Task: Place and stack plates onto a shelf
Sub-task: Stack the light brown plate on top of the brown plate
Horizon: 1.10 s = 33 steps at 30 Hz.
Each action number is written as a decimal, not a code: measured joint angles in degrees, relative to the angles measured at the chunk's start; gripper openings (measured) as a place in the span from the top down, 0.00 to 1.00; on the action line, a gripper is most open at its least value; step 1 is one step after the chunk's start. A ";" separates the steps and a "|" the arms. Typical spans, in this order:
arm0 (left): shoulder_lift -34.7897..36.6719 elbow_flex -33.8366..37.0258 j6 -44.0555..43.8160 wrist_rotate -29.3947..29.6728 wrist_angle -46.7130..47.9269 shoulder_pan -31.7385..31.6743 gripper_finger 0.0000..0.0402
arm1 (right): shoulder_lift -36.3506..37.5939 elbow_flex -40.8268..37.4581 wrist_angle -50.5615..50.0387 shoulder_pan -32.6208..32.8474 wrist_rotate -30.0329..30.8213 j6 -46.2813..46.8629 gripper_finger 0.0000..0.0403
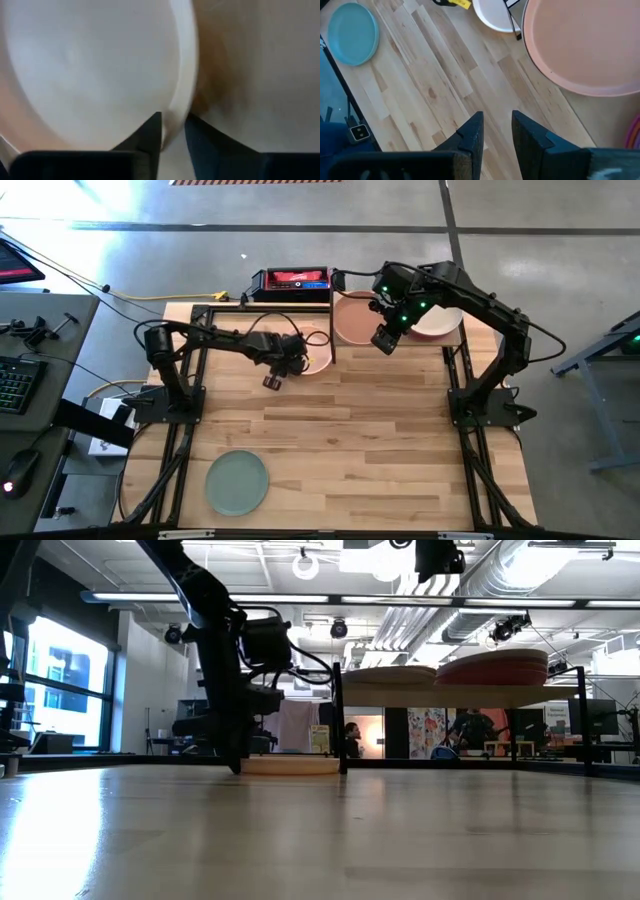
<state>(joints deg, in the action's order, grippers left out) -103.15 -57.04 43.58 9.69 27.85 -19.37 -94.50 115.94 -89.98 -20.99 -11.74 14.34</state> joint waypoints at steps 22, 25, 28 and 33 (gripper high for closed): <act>9.72 0.20 -7.49 3.77 9.73 5.20 1.00 | -0.07 -0.04 6.76 0.00 4.80 6.81 0.81; 13.80 0.22 -7.51 5.91 11.78 6.70 1.00 | -0.07 -0.04 8.11 0.00 5.79 7.86 0.81; 18.34 0.20 -7.12 7.66 13.80 8.33 1.00 | -0.07 -0.07 8.05 0.15 7.53 7.94 0.80; 25.60 0.20 -2.50 7.85 16.48 11.84 1.00 | -0.16 -0.07 8.03 0.73 10.14 9.62 0.76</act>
<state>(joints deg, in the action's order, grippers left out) -77.55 -56.84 41.08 17.54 44.32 -7.53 -94.66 115.87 -81.95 -20.26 -1.60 23.96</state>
